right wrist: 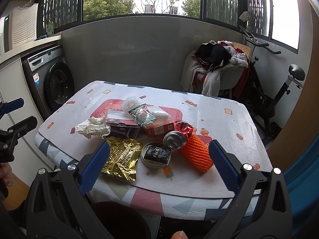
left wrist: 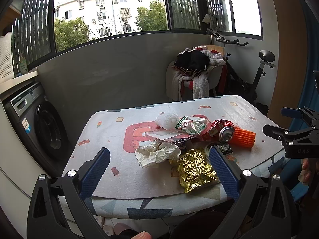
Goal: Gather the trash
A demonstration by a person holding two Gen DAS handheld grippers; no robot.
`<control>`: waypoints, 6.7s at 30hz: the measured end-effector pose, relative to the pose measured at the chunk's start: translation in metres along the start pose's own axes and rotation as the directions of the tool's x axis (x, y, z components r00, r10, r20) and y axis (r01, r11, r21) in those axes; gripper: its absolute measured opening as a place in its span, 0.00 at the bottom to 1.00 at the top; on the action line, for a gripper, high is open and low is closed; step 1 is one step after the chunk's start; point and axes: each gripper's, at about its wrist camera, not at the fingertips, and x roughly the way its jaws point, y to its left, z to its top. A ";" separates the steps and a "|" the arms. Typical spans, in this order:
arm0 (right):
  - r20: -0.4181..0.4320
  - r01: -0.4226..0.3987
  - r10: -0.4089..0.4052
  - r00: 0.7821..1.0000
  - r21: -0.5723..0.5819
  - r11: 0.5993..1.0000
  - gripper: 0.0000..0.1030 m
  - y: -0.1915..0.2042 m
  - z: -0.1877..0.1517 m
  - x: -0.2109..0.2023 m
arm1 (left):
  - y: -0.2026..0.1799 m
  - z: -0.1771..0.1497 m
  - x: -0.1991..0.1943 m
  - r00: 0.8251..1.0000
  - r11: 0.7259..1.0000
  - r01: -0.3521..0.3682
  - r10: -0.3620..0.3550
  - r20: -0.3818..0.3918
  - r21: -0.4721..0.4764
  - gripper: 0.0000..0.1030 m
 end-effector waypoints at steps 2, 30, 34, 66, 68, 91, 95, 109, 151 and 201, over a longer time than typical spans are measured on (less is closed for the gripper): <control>0.000 0.000 0.000 1.000 0.000 1.000 0.95 0.000 0.000 0.000 | 0.000 0.000 0.000 1.000 1.000 0.002 -0.002 0.000 0.000 0.95; -0.005 0.002 -0.002 1.000 -0.001 1.000 0.95 -0.002 -0.001 0.001 | 0.000 0.002 -0.001 1.000 1.000 0.000 0.000 -0.001 0.001 0.95; -0.008 0.004 -0.004 1.000 -0.002 1.000 0.95 -0.002 -0.003 0.001 | -0.003 -0.001 -0.002 1.000 1.000 -0.002 0.002 -0.002 0.001 0.95; -0.218 -0.105 0.132 0.967 0.133 0.986 0.94 0.017 -0.078 0.106 | 0.036 -0.057 0.064 0.995 0.999 -0.024 0.020 -0.098 -0.036 0.95; -0.229 -0.124 0.153 0.961 0.134 0.983 0.94 0.026 -0.079 0.119 | 0.040 -0.060 0.070 0.994 0.999 -0.019 0.015 -0.109 -0.039 0.95; -0.320 -0.142 0.228 0.919 0.270 0.952 0.54 0.080 -0.064 0.230 | 0.090 -0.091 0.119 0.973 0.958 0.062 -0.121 -0.199 -0.280 0.95; -0.303 -0.197 0.277 0.912 0.268 0.943 0.45 0.086 -0.066 0.221 | 0.091 -0.090 0.117 0.977 0.961 0.043 -0.098 -0.191 -0.273 0.95; -0.112 -0.145 0.163 0.980 0.152 0.978 0.44 0.042 -0.054 0.146 | 0.090 -0.073 0.129 0.955 0.913 0.134 -0.223 -0.196 -0.384 0.95; 0.046 -0.084 0.077 0.996 0.194 0.977 0.44 0.006 -0.057 0.071 | 0.084 -0.030 0.107 0.963 0.954 0.155 -0.203 -0.174 -0.257 0.04; -0.191 -0.238 0.202 0.961 -0.189 0.953 0.46 0.091 -0.162 0.052 | 0.019 -0.156 0.047 0.965 0.969 0.190 -0.214 -0.153 -0.156 0.93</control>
